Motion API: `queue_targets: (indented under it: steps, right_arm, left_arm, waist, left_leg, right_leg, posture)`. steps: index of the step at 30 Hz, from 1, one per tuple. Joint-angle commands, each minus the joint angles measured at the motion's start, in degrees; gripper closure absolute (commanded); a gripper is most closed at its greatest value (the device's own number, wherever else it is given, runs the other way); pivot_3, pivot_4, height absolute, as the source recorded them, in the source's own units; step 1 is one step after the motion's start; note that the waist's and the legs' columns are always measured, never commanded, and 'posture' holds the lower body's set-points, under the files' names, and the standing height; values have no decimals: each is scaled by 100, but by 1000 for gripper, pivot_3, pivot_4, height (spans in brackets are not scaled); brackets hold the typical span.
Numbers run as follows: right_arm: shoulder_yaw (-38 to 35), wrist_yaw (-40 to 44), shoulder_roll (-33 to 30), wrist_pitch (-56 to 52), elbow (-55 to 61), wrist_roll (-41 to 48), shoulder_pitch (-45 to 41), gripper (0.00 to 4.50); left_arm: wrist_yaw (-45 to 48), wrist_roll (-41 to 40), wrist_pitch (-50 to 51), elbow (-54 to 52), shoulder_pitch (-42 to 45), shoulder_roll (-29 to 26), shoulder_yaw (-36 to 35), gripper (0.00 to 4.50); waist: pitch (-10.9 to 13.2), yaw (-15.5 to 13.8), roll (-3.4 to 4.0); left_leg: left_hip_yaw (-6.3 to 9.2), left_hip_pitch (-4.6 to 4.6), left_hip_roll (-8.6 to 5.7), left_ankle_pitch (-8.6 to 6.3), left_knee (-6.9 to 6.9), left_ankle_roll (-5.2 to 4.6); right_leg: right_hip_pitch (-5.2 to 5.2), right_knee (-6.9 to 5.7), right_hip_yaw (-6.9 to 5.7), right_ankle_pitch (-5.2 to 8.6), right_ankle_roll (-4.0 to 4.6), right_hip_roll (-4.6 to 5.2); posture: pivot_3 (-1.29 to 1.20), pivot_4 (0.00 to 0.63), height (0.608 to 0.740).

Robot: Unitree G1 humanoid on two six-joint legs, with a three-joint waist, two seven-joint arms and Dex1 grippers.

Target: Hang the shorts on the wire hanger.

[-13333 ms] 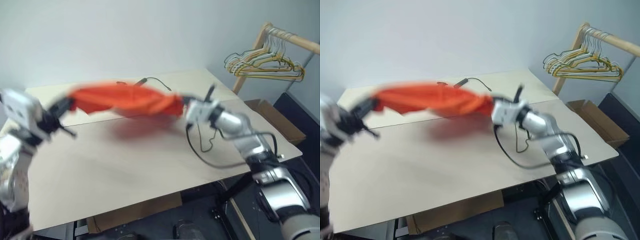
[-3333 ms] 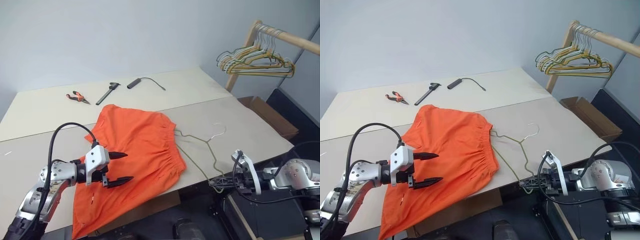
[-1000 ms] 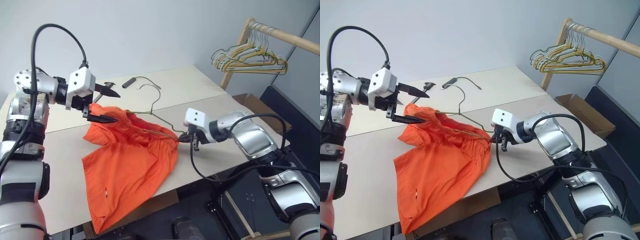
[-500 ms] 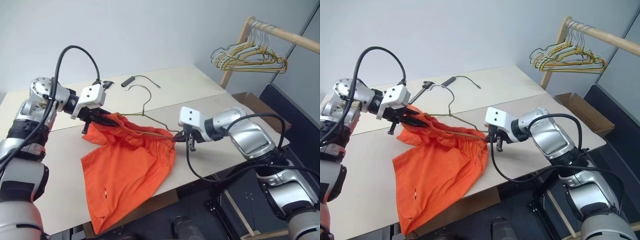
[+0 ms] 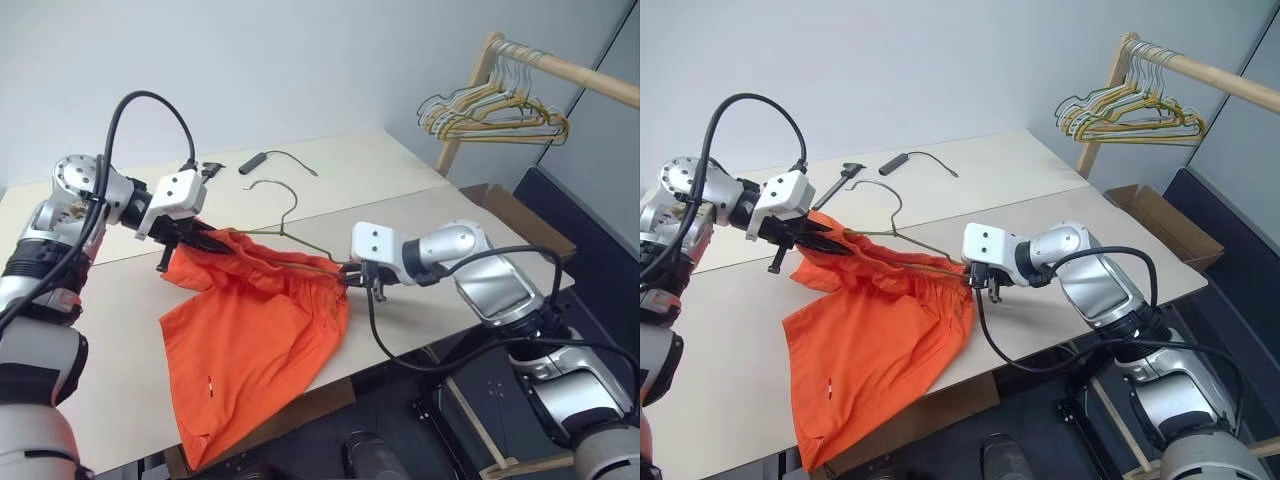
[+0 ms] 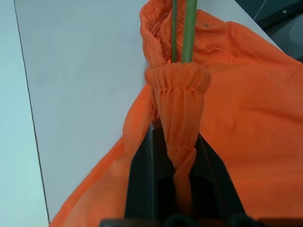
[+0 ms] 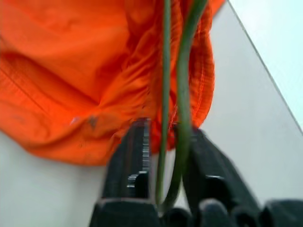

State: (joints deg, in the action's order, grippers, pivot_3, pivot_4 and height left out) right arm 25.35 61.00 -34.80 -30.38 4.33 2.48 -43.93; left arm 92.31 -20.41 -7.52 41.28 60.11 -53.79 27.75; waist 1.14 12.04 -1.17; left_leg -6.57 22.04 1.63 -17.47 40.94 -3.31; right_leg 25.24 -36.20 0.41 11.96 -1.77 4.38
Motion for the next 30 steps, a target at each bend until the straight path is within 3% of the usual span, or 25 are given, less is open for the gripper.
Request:
queue_targets:
  steps: [1,6,11,17,21,28,30]
  right_arm:
    - [-637,-189,-82,-10,49,140,-37,2071]
    - [-1622,-417,-87,-188,147,685,236,380]
    - [-2538,-434,-197,-663,818,1515,1070,380]
    - [-2191,-693,-94,-1148,1575,1754,2120,380]
    - [-1660,-1254,646,-1495,1187,1686,2139,380]
    - [-1475,-1899,1621,-1263,258,1568,1746,380]
    - [-1526,-1933,1742,-1385,113,1660,1646,734]
  left_arm:
    - [19,9,-161,-4,3,-172,-481,4500]
    - [19,85,-47,-19,-131,-204,-847,4500]
    - [19,287,54,-34,-265,-175,-1196,4500]
    - [18,414,165,-127,-425,-149,-1547,4500]
    - [19,413,291,-315,-562,-176,-1731,4500]
    - [19,500,416,-546,-783,-205,-1898,4500]
    - [19,514,463,-608,-815,-201,-1946,4500]
  waist:
    - [0,0,0]
    - [0,-17,0]
    - [0,-51,-1]
    - [-1,-16,-2]
    - [-2,8,-4]
    - [-1,-37,-5]
    - [0,-35,-7]
  left_leg:
    - [0,1,0,0,1,1]
    - [0,1,-1,1,1,1]
    - [2,2,-1,0,1,0]
    - [-1,-5,1,-3,2,-4]
    - [-4,-19,5,-1,3,-1]
    - [-3,-24,-2,4,28,4]
    - [-3,-21,-2,2,34,2]
  right_leg:
    - [0,0,0,0,0,0]
    - [-2,3,-1,-1,-2,1]
    - [-8,5,-4,-2,-3,1]
    - [-9,0,2,-2,-4,-1]
    - [-13,-5,12,-9,-7,-9]
    - [-11,-49,17,-9,-6,-1]
    - [-11,-52,17,-9,-6,-1]
  posture:
    - [-229,0,740]
    - [-216,0,740]
    - [-203,0,740]
    - [-200,0,740]
    - [-191,0,740]
    - [-179,0,740]
    - [-177,0,740]
